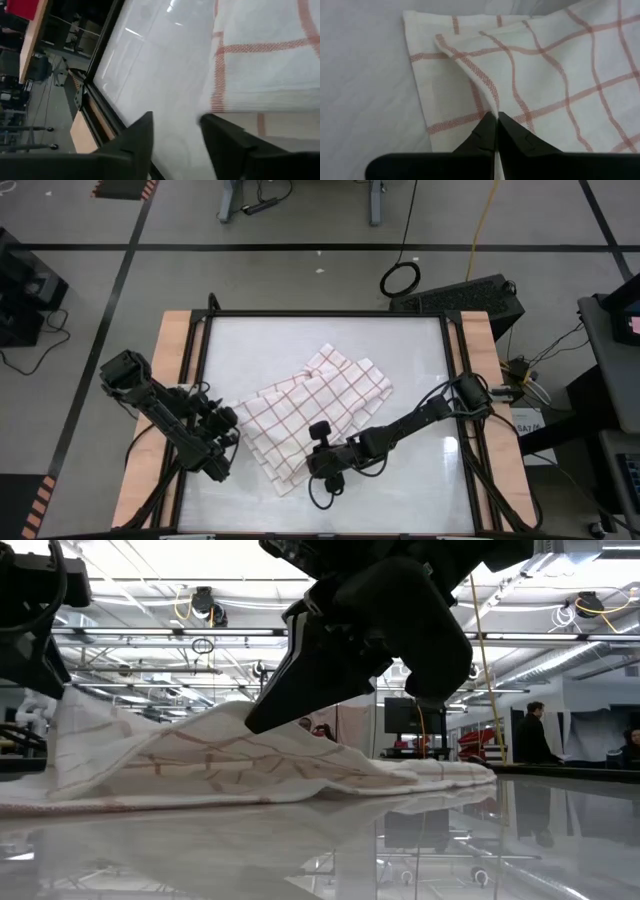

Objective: Roll towel
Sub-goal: Fold the white checkered towel

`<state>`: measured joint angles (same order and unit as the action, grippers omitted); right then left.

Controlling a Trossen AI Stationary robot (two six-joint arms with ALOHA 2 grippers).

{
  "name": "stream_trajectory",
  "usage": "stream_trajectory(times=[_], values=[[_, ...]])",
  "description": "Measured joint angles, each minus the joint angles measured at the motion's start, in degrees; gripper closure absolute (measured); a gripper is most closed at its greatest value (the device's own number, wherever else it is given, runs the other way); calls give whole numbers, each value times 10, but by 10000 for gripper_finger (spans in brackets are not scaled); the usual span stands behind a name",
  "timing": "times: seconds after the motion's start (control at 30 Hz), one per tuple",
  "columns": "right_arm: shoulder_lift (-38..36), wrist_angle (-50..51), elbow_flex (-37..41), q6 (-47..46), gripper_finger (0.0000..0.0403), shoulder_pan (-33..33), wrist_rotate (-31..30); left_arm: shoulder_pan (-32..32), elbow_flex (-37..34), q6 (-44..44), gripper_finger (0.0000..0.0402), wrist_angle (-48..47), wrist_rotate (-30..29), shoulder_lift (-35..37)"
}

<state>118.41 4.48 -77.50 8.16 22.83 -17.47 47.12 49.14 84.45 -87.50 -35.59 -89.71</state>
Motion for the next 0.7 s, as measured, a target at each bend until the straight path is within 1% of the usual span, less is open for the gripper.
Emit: stream_trajectory(times=[0.1,0.2,0.3,0.43,0.57,0.7], values=[[0,0,0,0,399,0,0,14,13,-28,191,12,8,0],[0,0,0,0,399,0,0,34,25,-61,169,57,7,0],[0,0,0,-2,399,0,-1,58,28,-67,160,82,7,0],[0,0,0,-2,399,0,-1,92,28,-27,159,102,8,0],[0,1,0,-2,399,0,-1,125,28,-34,159,194,-2,0],[1,1,0,-2,399,0,-1,142,13,-46,159,332,-63,-1]])
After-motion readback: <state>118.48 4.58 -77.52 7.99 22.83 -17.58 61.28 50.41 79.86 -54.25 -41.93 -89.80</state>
